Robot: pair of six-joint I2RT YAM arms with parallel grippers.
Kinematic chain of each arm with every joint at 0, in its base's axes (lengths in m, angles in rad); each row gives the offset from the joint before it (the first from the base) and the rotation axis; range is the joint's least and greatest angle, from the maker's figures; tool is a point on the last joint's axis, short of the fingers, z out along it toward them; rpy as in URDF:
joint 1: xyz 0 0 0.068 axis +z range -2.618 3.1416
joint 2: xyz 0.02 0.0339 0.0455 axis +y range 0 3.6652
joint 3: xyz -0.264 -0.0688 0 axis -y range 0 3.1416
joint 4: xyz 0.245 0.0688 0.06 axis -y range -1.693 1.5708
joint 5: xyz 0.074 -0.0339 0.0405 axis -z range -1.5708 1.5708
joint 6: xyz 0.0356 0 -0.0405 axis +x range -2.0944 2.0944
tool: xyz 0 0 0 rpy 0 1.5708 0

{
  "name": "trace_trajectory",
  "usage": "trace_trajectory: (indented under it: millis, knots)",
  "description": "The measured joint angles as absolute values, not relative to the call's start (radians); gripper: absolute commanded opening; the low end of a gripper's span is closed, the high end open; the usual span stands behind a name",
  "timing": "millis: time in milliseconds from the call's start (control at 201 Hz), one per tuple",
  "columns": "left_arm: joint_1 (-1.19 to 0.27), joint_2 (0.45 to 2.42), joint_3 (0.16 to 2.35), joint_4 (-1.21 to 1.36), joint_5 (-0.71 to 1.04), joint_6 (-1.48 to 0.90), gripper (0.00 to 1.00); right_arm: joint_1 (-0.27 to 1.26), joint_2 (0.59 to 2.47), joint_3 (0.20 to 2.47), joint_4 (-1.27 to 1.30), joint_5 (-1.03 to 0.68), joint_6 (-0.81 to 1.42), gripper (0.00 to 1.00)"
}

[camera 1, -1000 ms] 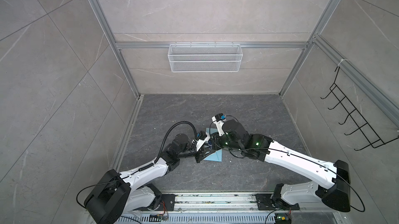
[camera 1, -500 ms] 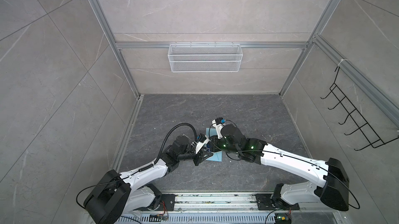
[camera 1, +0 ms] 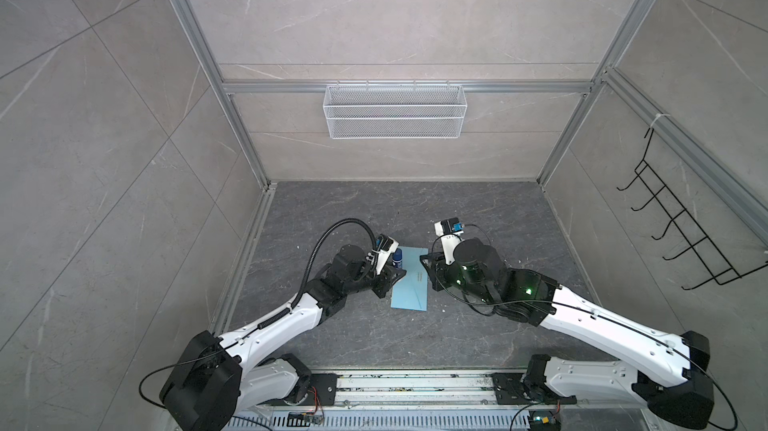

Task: Place the letter into the envelope and seal it

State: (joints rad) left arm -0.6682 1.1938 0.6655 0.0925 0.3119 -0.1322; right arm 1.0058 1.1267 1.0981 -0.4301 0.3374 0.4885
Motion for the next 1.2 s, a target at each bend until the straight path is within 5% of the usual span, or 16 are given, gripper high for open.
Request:
trace_trajectory:
  millis: [219,483,782,936,1195]
  knots:
    - [-0.609,1.429,0.82,-0.13,0.25,-0.194,0.0,0.956,1.106,1.035,-0.414,0.556,0.343,0.8]
    - [-0.568,1.647,0.892,-0.237,0.24,-0.245,0.02,0.742,1.114,0.804,-0.284,0.601,0.285,0.86]
    - [-0.529,1.71,0.914,-0.22,0.288,-0.281,0.35,0.535,1.24,0.622,-0.038,0.617,0.203,0.94]
    - [-0.512,1.714,0.899,-0.177,0.308,-0.3,0.7,0.429,1.266,0.615,0.088,0.552,0.149,1.0]
    - [-0.499,1.583,0.811,-0.144,0.251,-0.303,0.85,0.286,1.316,0.558,0.301,0.431,0.081,1.0]
